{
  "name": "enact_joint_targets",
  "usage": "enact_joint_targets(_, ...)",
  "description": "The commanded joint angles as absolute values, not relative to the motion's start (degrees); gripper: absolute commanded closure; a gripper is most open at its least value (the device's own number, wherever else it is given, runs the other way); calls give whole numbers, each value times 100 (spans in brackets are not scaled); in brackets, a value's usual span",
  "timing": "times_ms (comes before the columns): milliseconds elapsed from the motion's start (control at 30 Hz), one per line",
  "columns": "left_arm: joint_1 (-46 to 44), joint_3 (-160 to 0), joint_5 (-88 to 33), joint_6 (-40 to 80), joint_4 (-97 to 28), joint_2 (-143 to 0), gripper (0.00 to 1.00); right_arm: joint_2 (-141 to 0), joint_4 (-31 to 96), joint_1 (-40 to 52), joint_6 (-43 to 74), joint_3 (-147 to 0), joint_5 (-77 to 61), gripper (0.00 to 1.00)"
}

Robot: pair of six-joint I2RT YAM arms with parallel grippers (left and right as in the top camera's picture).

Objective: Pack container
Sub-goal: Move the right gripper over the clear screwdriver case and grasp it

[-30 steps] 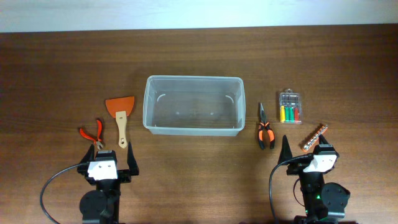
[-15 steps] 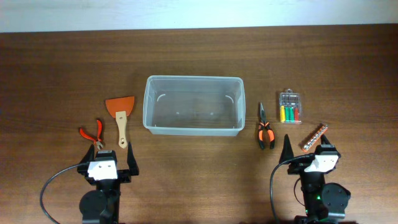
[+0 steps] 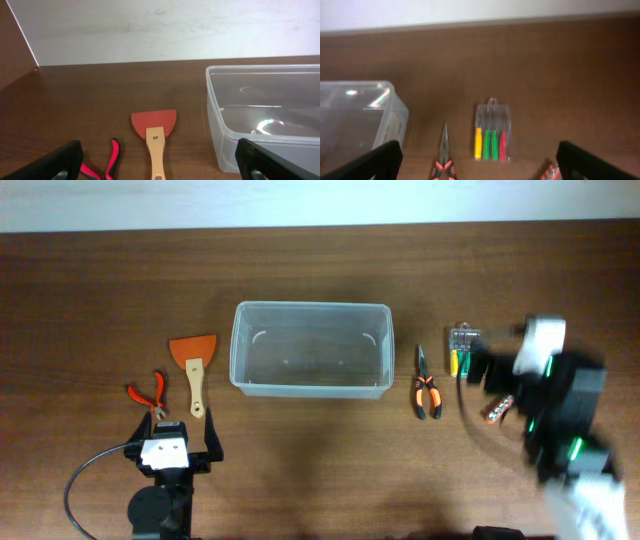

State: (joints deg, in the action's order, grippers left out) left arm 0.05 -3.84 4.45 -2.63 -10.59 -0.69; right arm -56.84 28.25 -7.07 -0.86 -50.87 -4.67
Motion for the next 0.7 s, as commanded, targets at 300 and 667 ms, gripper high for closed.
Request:
enact_joint_targets(300,27,-314,364,-355,-1046,-30,1,-9555,6139,-685,-167,-10235,-252,1)
enact_joint_targets(667,27,-314,364,-355,-1046,-30,1,-9865,6414,-685,-172,-10217,-231,1)
